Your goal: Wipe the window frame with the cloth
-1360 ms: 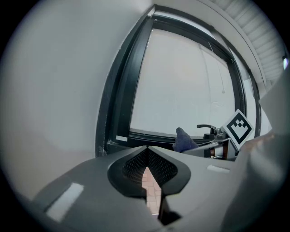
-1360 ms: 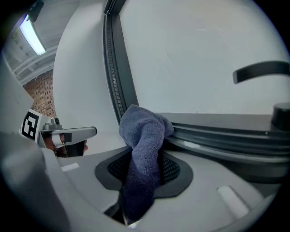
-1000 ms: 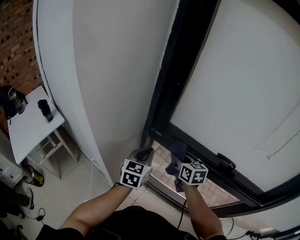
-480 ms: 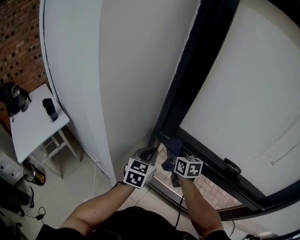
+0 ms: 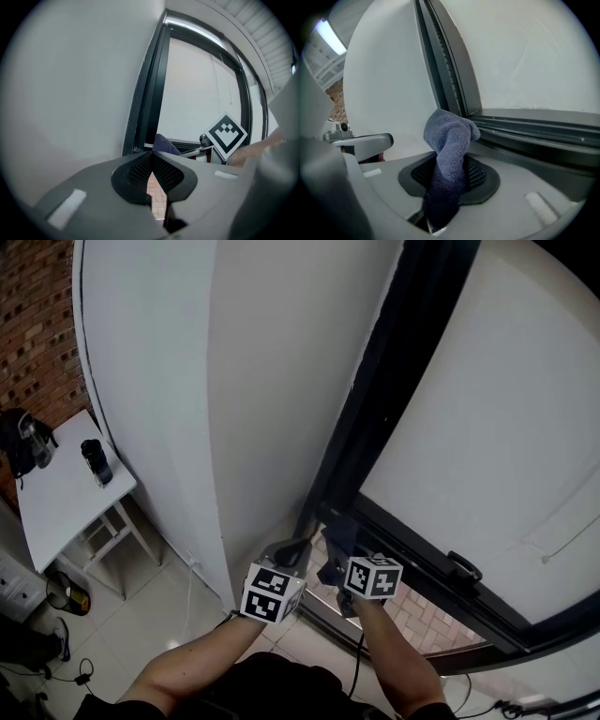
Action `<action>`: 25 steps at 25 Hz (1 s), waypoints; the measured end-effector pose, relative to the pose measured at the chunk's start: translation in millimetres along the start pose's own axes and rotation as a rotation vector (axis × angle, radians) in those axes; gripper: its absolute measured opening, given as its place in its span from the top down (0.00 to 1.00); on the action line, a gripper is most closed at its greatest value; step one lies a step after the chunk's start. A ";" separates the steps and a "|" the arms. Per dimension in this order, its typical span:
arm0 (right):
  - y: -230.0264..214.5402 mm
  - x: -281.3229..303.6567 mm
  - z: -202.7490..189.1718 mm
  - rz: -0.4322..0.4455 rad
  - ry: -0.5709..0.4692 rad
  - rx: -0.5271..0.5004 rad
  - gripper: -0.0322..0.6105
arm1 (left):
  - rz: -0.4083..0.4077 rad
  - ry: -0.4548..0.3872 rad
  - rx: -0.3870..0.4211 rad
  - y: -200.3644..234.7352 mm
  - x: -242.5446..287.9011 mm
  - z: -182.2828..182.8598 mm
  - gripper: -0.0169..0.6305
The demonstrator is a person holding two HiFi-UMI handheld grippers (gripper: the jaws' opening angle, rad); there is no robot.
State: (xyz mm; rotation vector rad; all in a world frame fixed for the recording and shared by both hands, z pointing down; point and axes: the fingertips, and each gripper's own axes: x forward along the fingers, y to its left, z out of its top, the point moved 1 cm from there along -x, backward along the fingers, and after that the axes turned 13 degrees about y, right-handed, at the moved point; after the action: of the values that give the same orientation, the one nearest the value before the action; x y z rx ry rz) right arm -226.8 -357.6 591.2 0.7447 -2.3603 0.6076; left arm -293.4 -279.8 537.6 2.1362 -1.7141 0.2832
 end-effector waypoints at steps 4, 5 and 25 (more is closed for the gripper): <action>8.5 -0.1 -1.9 0.009 0.002 0.011 0.75 | 0.000 0.007 0.021 -0.3 -5.4 -2.1 0.98; 10.9 1.2 -1.5 0.012 0.007 0.010 0.75 | -0.002 0.008 0.019 0.3 -5.7 -2.2 0.98; 26.3 8.1 72.1 0.092 -0.011 -0.040 0.75 | 0.063 -0.031 0.025 16.6 23.4 42.4 0.98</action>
State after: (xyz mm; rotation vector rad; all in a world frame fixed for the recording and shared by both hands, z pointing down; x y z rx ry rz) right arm -276.9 -382.0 537.8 0.6257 -2.4199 0.5947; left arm -307.5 -321.4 511.2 2.1173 -1.8074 0.2923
